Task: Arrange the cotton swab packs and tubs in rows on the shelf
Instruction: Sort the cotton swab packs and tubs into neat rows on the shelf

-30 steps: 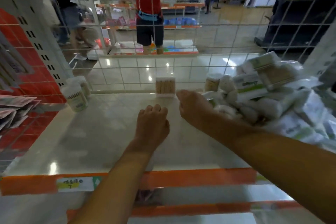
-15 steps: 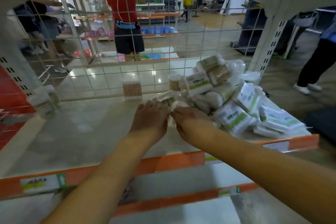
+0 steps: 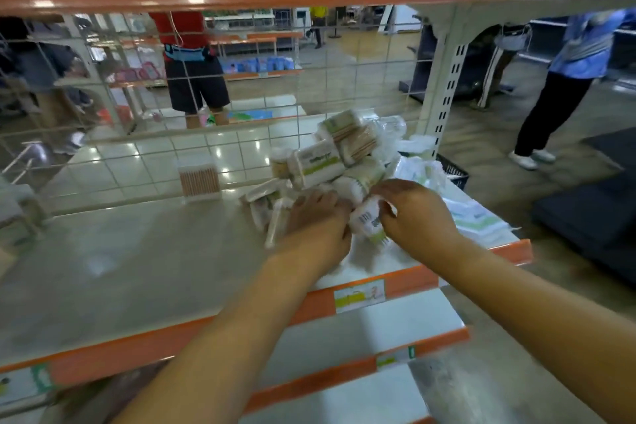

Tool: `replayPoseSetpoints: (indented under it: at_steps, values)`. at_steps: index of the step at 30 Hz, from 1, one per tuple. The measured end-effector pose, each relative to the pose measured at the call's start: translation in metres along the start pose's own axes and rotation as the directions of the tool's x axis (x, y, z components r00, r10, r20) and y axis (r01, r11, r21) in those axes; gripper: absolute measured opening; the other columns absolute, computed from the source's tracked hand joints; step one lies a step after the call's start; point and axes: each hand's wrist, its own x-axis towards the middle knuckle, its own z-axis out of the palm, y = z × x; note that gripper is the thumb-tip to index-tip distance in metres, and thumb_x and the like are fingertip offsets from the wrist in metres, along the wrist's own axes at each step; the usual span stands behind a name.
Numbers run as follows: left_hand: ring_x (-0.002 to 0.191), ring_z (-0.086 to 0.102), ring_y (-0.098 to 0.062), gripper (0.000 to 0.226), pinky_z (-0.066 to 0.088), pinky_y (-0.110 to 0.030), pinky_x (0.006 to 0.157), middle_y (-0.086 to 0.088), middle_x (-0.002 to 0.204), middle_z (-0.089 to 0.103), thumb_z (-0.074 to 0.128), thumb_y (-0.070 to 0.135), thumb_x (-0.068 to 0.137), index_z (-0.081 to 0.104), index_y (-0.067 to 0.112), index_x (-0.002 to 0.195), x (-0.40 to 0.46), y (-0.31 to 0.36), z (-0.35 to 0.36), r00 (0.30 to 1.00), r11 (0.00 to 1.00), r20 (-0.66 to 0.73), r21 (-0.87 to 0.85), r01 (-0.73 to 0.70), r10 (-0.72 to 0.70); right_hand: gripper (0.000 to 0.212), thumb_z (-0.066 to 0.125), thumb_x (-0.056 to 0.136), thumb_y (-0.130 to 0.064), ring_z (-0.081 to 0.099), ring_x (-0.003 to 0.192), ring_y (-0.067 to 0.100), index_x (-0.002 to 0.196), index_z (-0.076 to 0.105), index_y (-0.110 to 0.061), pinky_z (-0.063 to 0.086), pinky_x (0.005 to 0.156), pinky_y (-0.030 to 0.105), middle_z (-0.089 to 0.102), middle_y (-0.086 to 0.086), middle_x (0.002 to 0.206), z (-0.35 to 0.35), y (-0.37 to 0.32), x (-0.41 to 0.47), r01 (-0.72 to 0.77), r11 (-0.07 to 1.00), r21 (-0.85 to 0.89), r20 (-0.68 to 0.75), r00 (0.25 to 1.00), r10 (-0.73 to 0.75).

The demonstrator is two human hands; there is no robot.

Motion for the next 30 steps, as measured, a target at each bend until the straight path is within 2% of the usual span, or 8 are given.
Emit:
replayPoseSetpoints:
  at_steps: [3,5,7,13,18,20,22,30]
  values:
    - [0.120,0.039,-0.027,0.037,0.032,-0.035,0.097,-0.007,0.125,0.050,0.041,0.025,0.091,0.050,0.015,0.126,0.010,0.015,0.002,1.000,1.000,0.016,0.000,0.004,-0.004,0.033,0.054,0.083,-0.001,0.058,0.106,0.034,0.115,0.063,-0.004,0.047,0.083,0.039,0.063,0.016,0.116,-0.011,0.027,0.004,-0.152,0.988,0.000,-0.061,0.986,0.152]
    - [0.119,0.039,-0.026,0.036,0.034,-0.036,0.096,-0.006,0.125,0.050,0.041,0.025,0.092,0.049,0.014,0.125,0.017,0.024,0.002,1.000,0.999,0.020,-0.036,0.011,-0.010,0.040,0.054,0.089,-0.008,0.046,0.122,0.026,0.129,0.052,-0.011,0.039,0.096,0.033,0.051,0.008,0.133,-0.019,0.043,0.009,-0.276,0.961,0.002,-0.019,0.961,0.276]
    - [0.120,0.038,-0.026,0.036,0.033,-0.036,0.095,-0.006,0.127,0.048,0.041,0.024,0.093,0.048,0.014,0.127,0.025,0.034,0.000,1.000,0.998,0.021,-0.060,0.008,-0.006,0.050,0.058,0.089,-0.015,0.040,0.127,0.023,0.136,0.043,-0.016,0.033,0.101,0.032,0.044,0.005,0.139,-0.025,0.056,0.016,-0.372,0.928,0.025,0.054,0.928,0.370]
    - [0.119,0.039,-0.025,0.036,0.034,-0.035,0.093,-0.007,0.127,0.047,0.040,0.023,0.093,0.049,0.015,0.127,0.039,0.046,0.005,0.999,0.997,0.046,-0.078,0.010,-0.007,0.081,0.072,0.079,-0.019,0.033,0.133,0.025,0.145,0.025,-0.013,0.028,0.105,0.032,0.034,0.008,0.146,-0.019,0.081,0.036,-0.359,0.931,0.067,0.248,0.910,0.333]
    - [0.120,0.037,-0.023,0.038,0.031,-0.032,0.095,-0.004,0.127,0.047,0.042,0.023,0.093,0.048,0.018,0.129,0.040,0.045,0.010,0.999,0.996,0.044,-0.092,-0.008,0.012,0.097,0.079,0.071,-0.019,0.022,0.138,0.025,0.147,0.019,-0.014,0.022,0.112,0.036,0.029,0.012,0.148,-0.011,0.087,0.046,-0.309,0.938,0.159,0.351,0.905,0.239]
    - [0.120,0.038,-0.023,0.038,0.031,-0.032,0.095,-0.004,0.127,0.048,0.043,0.023,0.093,0.049,0.019,0.129,0.042,0.043,0.011,0.999,0.994,0.043,-0.106,0.006,-0.001,0.096,0.080,0.070,-0.019,0.029,0.135,0.027,0.146,0.022,-0.014,0.026,0.111,0.038,0.034,0.013,0.144,-0.010,0.088,0.048,-0.285,0.946,0.154,0.375,0.903,0.211]
    - [0.119,0.039,-0.023,0.036,0.032,-0.032,0.095,-0.004,0.126,0.049,0.043,0.022,0.092,0.051,0.019,0.128,0.043,0.042,0.011,0.999,0.994,0.041,-0.111,0.020,-0.015,0.093,0.079,0.071,-0.017,0.036,0.130,0.026,0.145,0.023,-0.014,0.029,0.105,0.032,0.039,0.012,0.140,-0.011,0.088,0.048,-0.260,0.956,0.137,0.385,0.903,0.191]
    - [0.118,0.040,-0.021,0.035,0.032,-0.032,0.093,-0.003,0.125,0.050,0.042,0.023,0.093,0.052,0.017,0.126,0.044,0.043,0.015,0.999,0.994,0.026,-0.111,0.022,-0.019,0.090,0.080,0.069,-0.013,0.044,0.119,0.025,0.143,0.028,-0.017,0.034,0.092,0.027,0.047,0.011,0.130,-0.014,0.088,0.043,-0.251,0.954,0.165,0.321,0.928,0.189]
